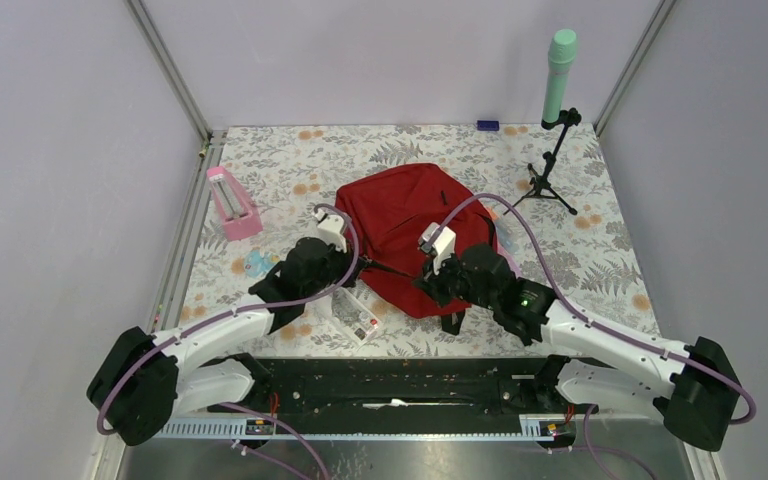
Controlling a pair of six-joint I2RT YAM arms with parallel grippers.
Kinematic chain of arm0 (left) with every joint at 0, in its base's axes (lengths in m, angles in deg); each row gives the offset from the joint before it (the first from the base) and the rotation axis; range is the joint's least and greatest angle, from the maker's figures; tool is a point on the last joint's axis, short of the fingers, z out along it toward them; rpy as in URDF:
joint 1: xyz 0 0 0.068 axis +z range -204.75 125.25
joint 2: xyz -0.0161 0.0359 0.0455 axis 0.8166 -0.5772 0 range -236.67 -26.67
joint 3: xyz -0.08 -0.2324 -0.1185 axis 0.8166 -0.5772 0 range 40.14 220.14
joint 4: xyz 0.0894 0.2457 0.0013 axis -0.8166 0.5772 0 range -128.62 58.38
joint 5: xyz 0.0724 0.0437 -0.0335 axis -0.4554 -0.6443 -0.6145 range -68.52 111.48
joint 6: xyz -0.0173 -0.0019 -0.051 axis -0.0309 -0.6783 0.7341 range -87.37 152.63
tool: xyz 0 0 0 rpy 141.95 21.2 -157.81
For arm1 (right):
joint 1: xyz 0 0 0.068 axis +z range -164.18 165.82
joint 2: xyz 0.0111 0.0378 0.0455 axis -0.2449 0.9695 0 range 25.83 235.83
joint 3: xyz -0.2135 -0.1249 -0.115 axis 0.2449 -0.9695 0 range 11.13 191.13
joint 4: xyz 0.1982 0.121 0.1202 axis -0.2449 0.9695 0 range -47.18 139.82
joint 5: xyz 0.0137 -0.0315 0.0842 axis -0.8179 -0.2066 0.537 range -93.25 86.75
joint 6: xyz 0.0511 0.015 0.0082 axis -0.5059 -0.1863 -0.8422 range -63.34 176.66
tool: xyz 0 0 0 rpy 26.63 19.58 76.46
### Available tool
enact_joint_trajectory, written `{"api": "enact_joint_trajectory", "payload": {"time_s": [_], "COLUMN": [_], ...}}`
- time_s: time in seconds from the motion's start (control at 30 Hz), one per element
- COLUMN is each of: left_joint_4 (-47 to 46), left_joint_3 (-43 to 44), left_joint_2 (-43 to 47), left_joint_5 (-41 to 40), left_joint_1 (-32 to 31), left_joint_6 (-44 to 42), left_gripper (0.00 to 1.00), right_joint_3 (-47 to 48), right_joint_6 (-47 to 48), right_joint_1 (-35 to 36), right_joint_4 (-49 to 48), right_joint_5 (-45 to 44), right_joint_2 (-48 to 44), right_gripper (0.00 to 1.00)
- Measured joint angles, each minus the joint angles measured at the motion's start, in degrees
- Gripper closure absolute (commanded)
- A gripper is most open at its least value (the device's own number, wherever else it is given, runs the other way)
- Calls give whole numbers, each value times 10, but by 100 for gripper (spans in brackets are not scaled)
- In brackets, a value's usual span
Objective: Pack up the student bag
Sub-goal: Zip the student bag at the center of the board.
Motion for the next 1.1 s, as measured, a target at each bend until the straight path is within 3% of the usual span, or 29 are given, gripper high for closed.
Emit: {"api": "enact_joint_trajectory", "payload": {"time_s": [0.37, 1.1], "left_joint_4": [24, 103], "left_joint_3": [24, 64], "left_joint_2": [-29, -81], "left_joint_5": [23, 23], "left_joint_1": [64, 105], "left_joint_6": [22, 57], "left_gripper": [100, 100], "right_joint_3": [-2, -19], "right_joint_6": [-30, -72], "right_joint_1": [3, 59], "right_joint_4": [16, -40], "right_joint_5": [6, 6], "right_joint_2": [-45, -11], "right_gripper": [100, 100]}}
